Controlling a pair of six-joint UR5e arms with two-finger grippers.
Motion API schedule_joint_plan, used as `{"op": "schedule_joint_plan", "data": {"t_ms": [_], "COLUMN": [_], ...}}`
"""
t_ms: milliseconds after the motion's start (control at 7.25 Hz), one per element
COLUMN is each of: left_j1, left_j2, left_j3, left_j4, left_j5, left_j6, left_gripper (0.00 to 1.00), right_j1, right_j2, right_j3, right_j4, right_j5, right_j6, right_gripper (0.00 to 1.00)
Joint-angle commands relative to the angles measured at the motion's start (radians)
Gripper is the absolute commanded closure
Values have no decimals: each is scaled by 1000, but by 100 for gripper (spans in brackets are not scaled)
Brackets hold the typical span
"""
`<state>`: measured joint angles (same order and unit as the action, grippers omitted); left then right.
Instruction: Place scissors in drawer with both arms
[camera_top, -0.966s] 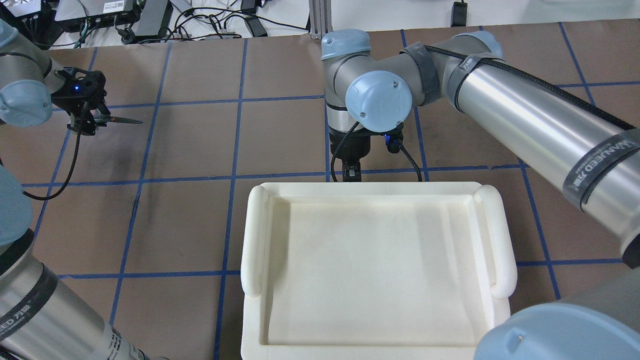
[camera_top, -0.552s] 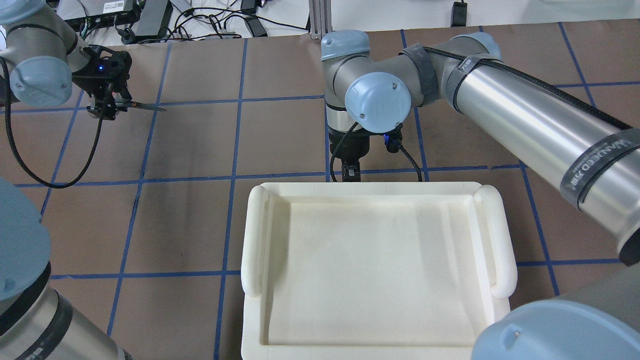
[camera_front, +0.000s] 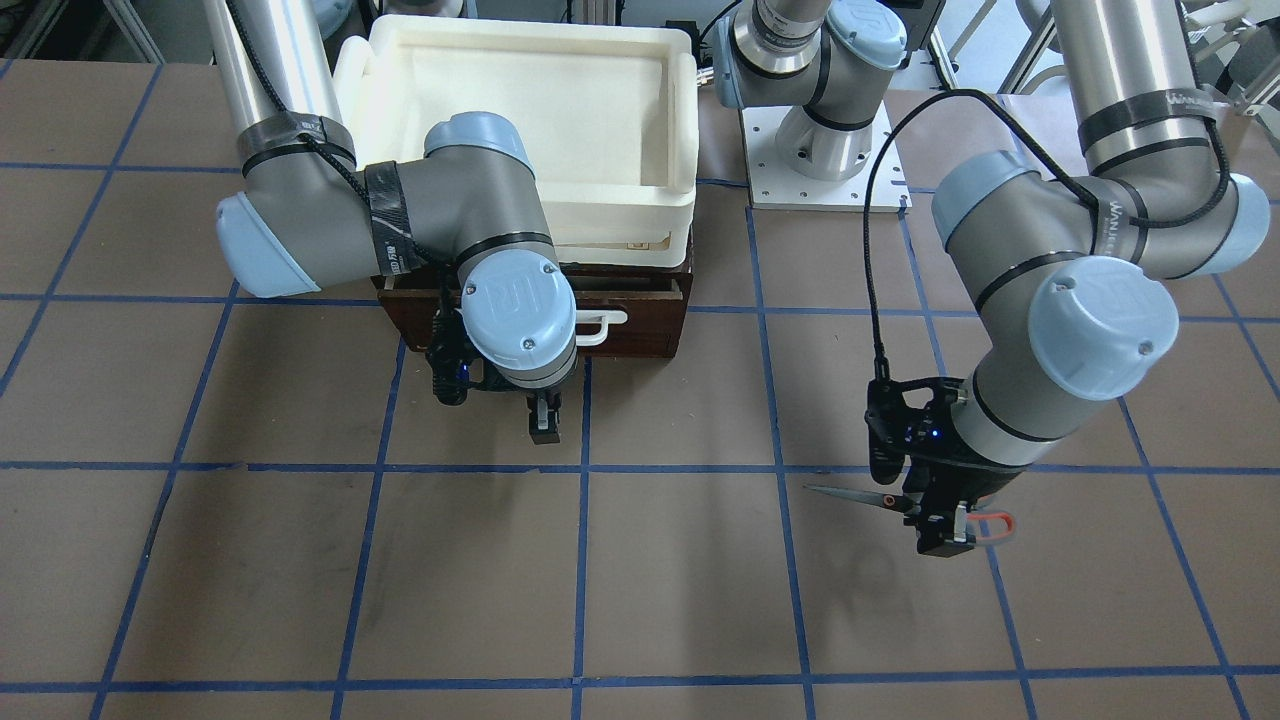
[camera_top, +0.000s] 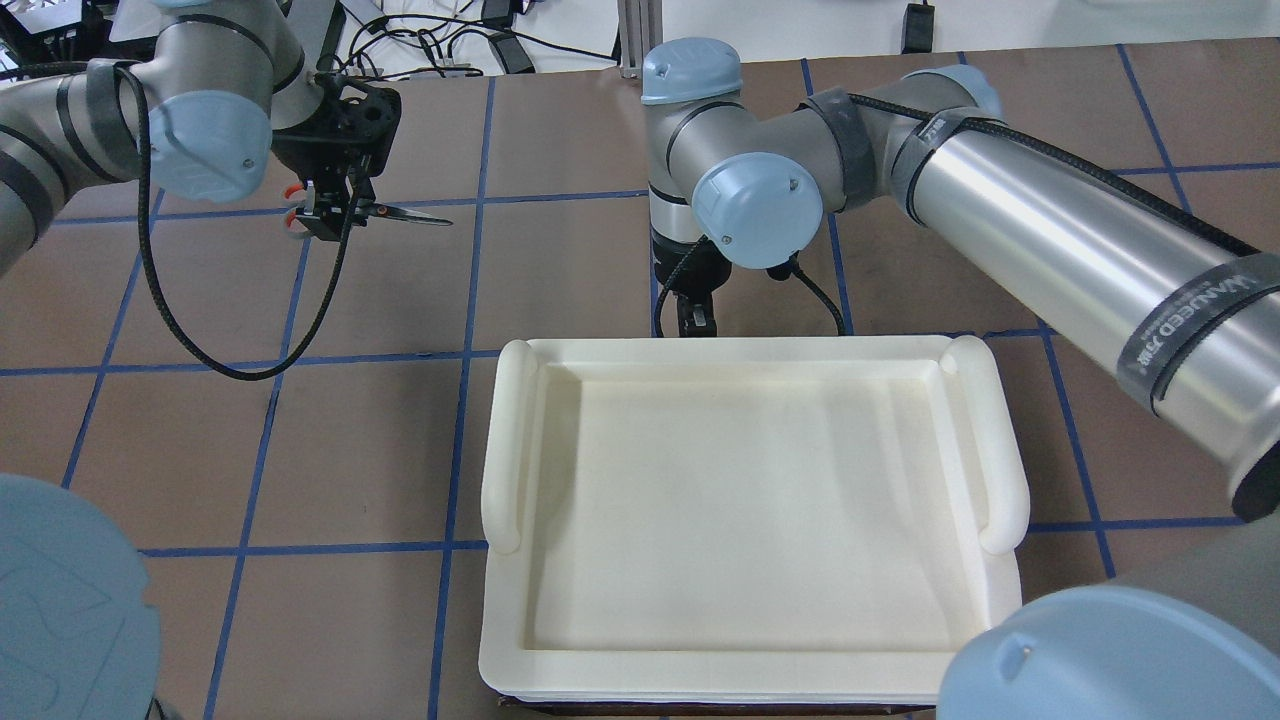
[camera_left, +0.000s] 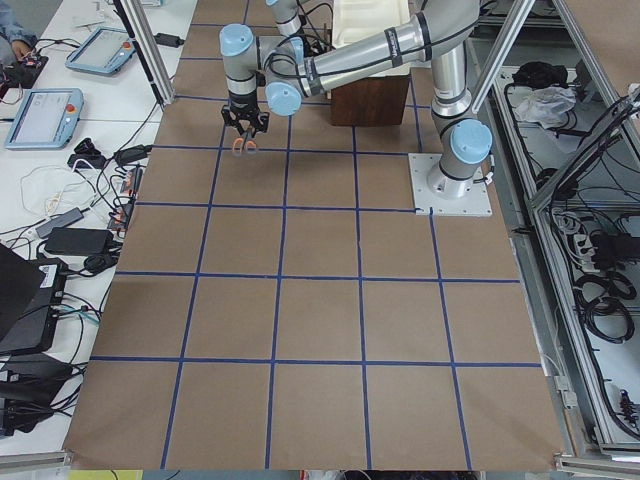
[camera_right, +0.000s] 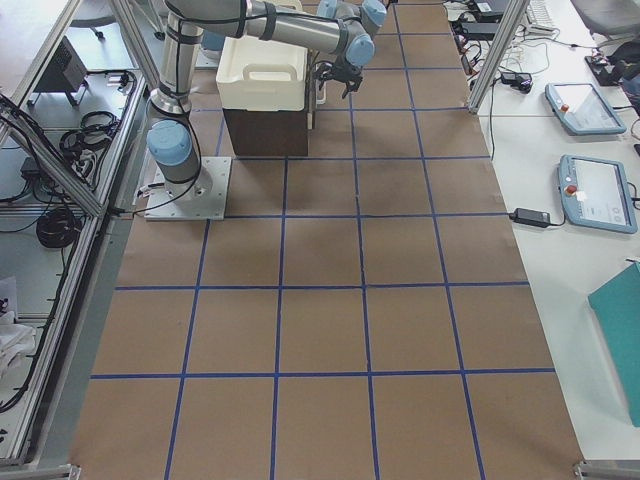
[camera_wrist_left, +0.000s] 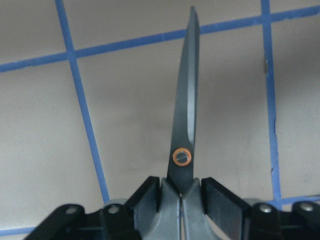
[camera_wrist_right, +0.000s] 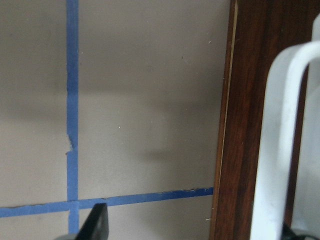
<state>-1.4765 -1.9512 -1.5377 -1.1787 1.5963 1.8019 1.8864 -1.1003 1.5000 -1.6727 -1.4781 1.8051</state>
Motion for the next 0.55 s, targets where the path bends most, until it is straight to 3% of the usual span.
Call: {"op": "schedule_joint_plan", "data": {"t_ms": [0, 414], "left_j1": [-36, -59], "left_j2": [35, 44], "left_j3": [-54, -71], "left_j4": [-7, -7], "left_j5": [-2, 5], "left_j6": [-46, -46], "left_gripper": [100, 100], "right_j1": [-10, -29], "right_j2": [5, 17], "right_j3": [-9, -41], "right_j4": [-53, -62], "right_j5": [-2, -4], "right_j6": [-24, -62], "right_gripper": [0, 0]}}
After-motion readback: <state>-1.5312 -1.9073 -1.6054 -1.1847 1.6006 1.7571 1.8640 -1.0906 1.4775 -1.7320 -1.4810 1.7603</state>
